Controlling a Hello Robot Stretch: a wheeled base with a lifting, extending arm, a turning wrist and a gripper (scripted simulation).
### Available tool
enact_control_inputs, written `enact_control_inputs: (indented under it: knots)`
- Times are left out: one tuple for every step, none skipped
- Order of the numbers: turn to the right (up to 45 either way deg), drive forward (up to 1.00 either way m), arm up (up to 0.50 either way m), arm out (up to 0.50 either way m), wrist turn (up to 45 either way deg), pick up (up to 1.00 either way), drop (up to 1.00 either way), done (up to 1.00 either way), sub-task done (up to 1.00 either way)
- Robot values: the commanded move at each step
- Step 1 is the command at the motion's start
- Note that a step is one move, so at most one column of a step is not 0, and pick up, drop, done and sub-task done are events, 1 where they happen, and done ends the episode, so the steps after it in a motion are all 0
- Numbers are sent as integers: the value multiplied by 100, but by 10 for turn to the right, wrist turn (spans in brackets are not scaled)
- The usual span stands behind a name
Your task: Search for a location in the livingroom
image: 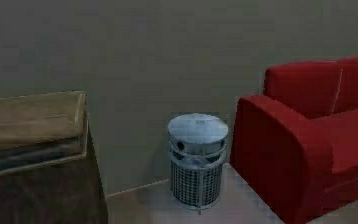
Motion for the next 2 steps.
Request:
enact_control_inputs:
  knots:
    - [-450,0,0,0,0,0,0,0,0]
    - [-300,0,0,0,0,0,0,0,0]
